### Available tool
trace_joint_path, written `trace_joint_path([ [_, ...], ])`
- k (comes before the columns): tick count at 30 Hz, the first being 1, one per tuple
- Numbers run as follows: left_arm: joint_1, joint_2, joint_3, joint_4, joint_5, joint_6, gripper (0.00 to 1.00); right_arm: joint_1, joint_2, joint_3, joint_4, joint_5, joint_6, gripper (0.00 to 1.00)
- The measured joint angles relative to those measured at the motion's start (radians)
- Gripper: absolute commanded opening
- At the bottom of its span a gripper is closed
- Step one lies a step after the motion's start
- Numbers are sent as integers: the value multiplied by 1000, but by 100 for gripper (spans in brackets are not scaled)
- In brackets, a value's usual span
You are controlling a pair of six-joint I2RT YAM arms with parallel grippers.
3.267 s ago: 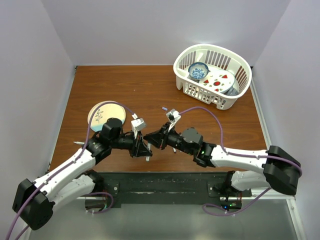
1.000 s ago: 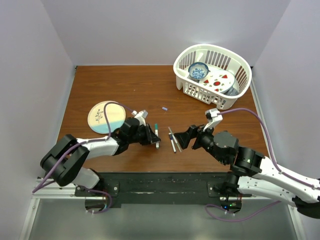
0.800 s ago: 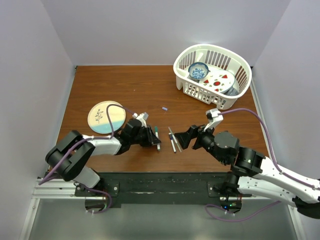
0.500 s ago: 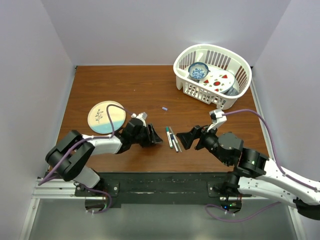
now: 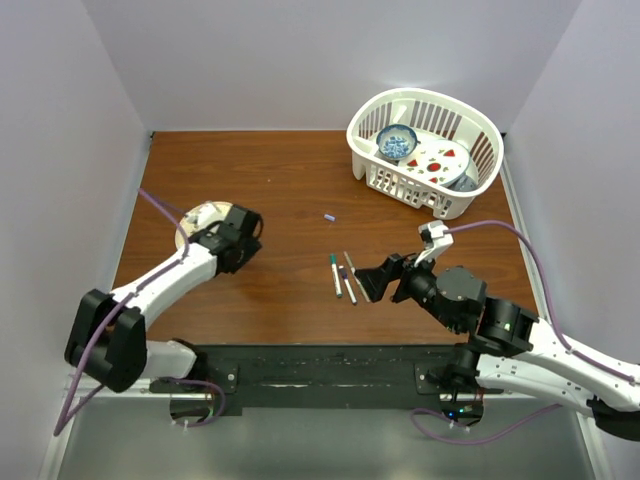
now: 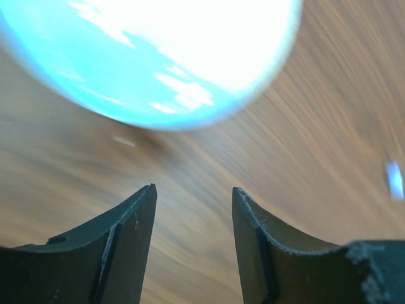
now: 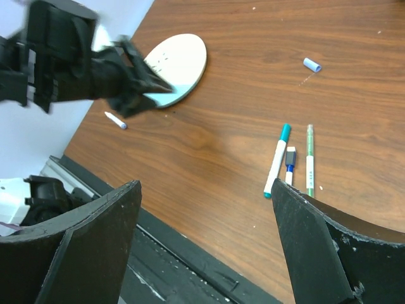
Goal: Insert the pens into the pen caps
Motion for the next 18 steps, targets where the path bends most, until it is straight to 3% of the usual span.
trace_joint_path([
  [4,122,-108,-34,-119,-110,-66,55,0,2,-11,-6,-7,2,88],
  [10,344,-302,-138,-123,-156,-82,55,0,36,-11,-7,-26,2,88],
  [18,601,-240,-151,-54,-102,-19,49,0,102,-10,-11,-61,2,88],
])
